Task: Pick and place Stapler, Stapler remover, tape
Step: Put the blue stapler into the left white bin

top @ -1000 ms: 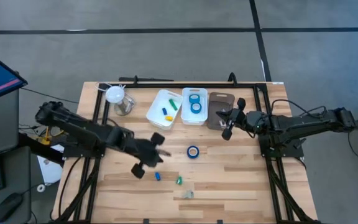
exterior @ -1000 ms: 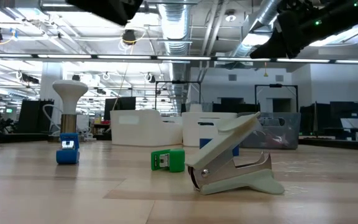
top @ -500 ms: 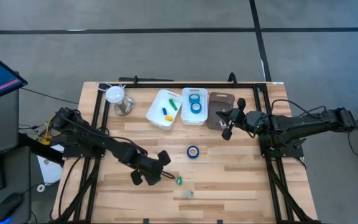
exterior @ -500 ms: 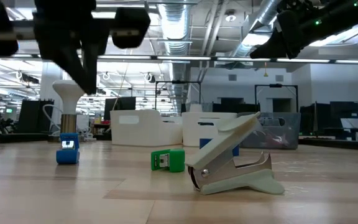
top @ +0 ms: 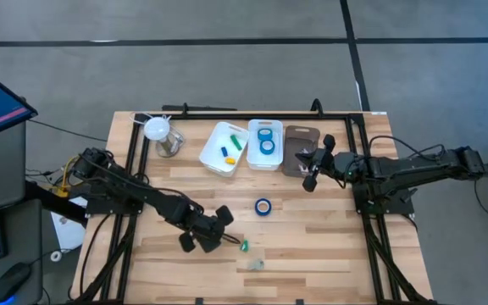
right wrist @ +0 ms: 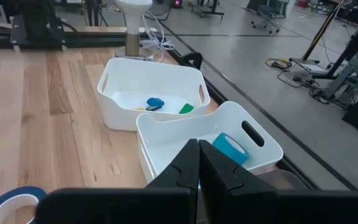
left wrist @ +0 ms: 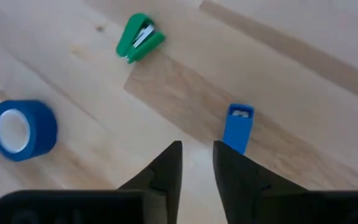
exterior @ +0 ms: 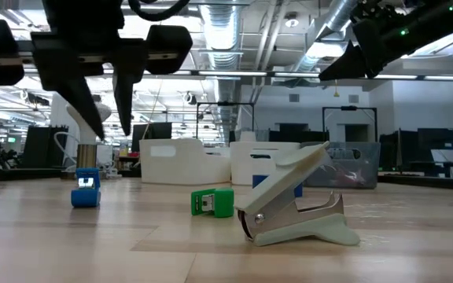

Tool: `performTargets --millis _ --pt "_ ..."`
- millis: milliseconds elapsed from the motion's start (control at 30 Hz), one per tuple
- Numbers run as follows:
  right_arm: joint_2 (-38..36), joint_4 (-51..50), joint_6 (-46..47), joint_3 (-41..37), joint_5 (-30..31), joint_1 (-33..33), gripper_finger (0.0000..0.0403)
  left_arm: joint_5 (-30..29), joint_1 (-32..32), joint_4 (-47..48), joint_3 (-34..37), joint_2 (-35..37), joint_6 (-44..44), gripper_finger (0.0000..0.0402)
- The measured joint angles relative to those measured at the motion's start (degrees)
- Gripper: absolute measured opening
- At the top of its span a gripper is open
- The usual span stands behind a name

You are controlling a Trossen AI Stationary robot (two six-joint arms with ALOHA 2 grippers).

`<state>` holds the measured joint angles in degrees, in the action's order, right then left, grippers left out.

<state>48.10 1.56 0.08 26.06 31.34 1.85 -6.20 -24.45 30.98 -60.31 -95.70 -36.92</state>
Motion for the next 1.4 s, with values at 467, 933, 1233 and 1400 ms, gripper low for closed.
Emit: performTargets --millis 467,933,1233,1400 --pt "0.0 0.1 0.0 0.0 0.0 0.0 0.0000 7.1 0.1 -0.9 0.6 0.0 3.4 0.0114" --pt "0.0 0.1 0.0 0.0 0.0 0.0 0.0000 7.1 0.2 -10.2 7.2 0.0 7.2 0.0156" --pt "0.0 0.1 0.0 0.0 0.0 0.0 0.0000 7.1 0.7 -12.3 7.8 -0.1 7.2 0.0157" --pt "0.0 0.2 0.0 0.0 0.0 0.0 0.0000 8.1 1.1 -12.8 7.7 -0.9 7.2 0.0157"
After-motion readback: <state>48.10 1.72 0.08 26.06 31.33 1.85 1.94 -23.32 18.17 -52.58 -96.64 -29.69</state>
